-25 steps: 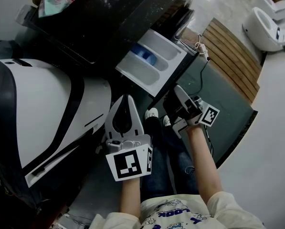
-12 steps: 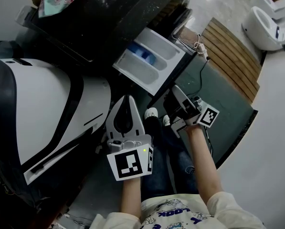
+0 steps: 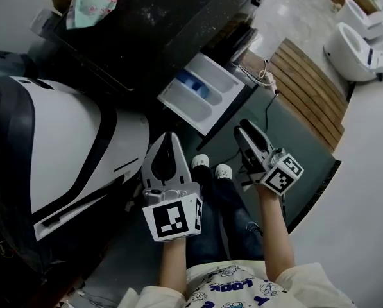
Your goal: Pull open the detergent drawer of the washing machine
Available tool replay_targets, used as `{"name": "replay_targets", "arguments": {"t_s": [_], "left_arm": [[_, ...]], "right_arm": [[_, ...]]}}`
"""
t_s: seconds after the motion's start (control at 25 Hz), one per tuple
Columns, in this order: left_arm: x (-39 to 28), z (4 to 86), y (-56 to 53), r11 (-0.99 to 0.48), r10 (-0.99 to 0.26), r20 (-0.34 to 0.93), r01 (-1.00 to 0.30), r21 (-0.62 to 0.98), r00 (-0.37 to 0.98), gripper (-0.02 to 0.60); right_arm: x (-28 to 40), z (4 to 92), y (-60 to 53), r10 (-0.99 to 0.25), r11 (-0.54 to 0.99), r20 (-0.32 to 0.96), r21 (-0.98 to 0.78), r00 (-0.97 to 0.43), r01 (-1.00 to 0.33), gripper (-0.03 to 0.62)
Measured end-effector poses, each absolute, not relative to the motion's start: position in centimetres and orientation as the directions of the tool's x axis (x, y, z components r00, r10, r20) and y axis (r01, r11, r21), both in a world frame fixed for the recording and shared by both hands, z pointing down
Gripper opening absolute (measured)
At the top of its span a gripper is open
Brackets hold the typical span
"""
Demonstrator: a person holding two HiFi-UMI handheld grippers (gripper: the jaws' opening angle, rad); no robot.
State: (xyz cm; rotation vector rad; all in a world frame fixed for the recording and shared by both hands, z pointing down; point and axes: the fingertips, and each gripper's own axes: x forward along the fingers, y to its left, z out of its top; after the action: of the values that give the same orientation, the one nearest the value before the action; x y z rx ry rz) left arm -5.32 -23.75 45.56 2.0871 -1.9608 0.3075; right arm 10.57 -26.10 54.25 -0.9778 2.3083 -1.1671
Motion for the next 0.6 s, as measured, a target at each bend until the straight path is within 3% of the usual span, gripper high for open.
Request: {"name": "replay_targets", "arguments": {"t_s": [0.2,0.4,0.6], "left_arm": [[-5.5,42.5,-23.9,-0.035,-0.95,0.308,-0.998,0.044,0.047,0.015],[-5.5,39.0,-24.1,-0.026,-0.964,0.265,-0.999,0.041,0.036,0.015],[-5.3,35.7,-23.9,-0.021,-0.971,0.236,-0.999,0.036,0.029,0.015]], "right_arm": [[12.0,48.8,-26.3,-0.755,0.485,0.086,-0.594,-0.65,-0.642,0.133],[11.7,43.1,-26.6,-0.752,0.575,0.101,-0.382,-0.651,-0.723,0.083],[12.0,37.6,-27.1,-0.797,0.563,0.125,-0.2,-0.591,-0.802,0.058]]}}
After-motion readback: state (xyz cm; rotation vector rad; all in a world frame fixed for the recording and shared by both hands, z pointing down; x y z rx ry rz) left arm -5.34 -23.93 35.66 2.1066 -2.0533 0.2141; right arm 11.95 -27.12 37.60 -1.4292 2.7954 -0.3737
